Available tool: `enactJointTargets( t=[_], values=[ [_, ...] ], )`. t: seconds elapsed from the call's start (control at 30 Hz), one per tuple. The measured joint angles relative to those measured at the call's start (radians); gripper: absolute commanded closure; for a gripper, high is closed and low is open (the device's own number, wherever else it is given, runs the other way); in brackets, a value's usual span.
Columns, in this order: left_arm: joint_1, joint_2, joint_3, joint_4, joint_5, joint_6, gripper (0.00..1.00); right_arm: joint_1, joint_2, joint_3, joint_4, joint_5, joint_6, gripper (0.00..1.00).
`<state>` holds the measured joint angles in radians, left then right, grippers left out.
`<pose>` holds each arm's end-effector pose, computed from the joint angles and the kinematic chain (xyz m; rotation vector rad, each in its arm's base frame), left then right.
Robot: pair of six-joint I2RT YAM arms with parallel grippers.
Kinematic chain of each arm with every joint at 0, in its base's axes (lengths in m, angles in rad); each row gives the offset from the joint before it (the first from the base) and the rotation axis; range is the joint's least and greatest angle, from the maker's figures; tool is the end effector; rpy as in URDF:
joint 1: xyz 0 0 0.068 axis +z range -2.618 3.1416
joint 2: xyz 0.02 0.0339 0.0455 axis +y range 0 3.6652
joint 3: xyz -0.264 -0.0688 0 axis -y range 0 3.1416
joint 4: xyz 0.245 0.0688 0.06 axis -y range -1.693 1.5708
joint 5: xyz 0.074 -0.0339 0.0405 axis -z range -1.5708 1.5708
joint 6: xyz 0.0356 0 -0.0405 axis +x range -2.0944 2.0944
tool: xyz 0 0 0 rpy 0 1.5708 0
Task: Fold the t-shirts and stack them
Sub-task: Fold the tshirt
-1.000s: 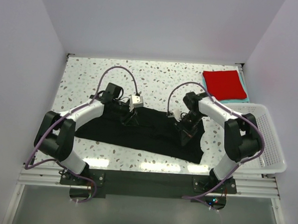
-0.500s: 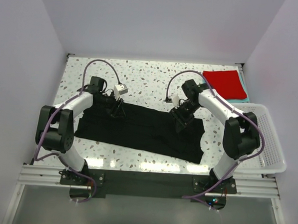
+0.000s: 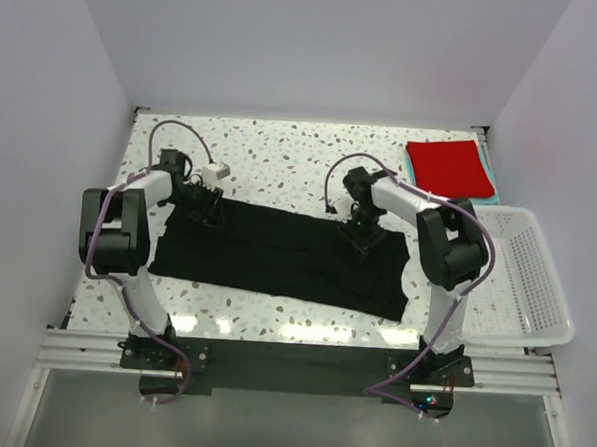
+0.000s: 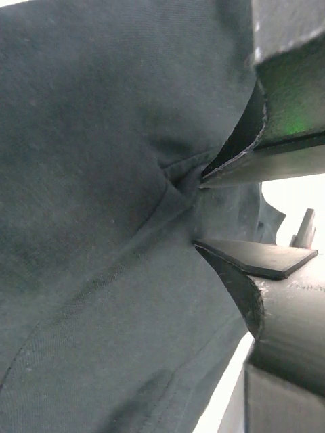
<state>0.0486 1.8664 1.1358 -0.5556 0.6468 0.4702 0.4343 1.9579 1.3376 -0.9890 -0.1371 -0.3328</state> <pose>0.3488 -0.0045 0.1490 0.6684 2.5248 -0.7492 0.3152 0.1516 0.1552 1.1522 -2.8663 -0.2088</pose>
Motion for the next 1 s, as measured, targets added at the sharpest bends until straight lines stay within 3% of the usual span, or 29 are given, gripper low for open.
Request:
enactJointTargets(
  t=[0.13, 0.3, 0.43, 0.5, 0.57, 0.7, 1.0],
  values=[
    [0.032, 0.011, 0.015, -0.01, 0.0, 0.003, 0.62, 0.018, 0.12, 0.183, -0.027, 0.11, -0.005, 0.59],
    [0.113, 0.007, 0.011, -0.024, 0.027, 0.04, 0.61, 0.029, 0.353, 0.577, -0.003, 0.272, -0.059, 0.58],
    [0.154, -0.073, -0.03, -0.053, 0.011, 0.126, 0.6, 0.042, 0.548, 0.912, 0.163, 0.38, -0.104, 0.54],
    [0.146, -0.136, -0.05, -0.063, -0.009, 0.165, 0.6, 0.046, 0.62, 1.029, 0.254, 0.411, -0.109, 0.45],
    [0.11, -0.22, -0.071, -0.059, -0.045, 0.213, 0.6, 0.048, 0.62, 1.03, 0.322, 0.434, -0.107, 0.39],
    [-0.026, -0.327, -0.127, -0.021, -0.149, 0.293, 0.62, 0.05, 0.484, 0.855, 0.431, 0.443, -0.105, 0.37],
    [-0.307, -0.254, -0.203, 0.027, -0.424, 0.362, 0.68, 0.03, 0.169, 0.719, 0.407, 0.397, -0.027, 0.36]
  ],
)
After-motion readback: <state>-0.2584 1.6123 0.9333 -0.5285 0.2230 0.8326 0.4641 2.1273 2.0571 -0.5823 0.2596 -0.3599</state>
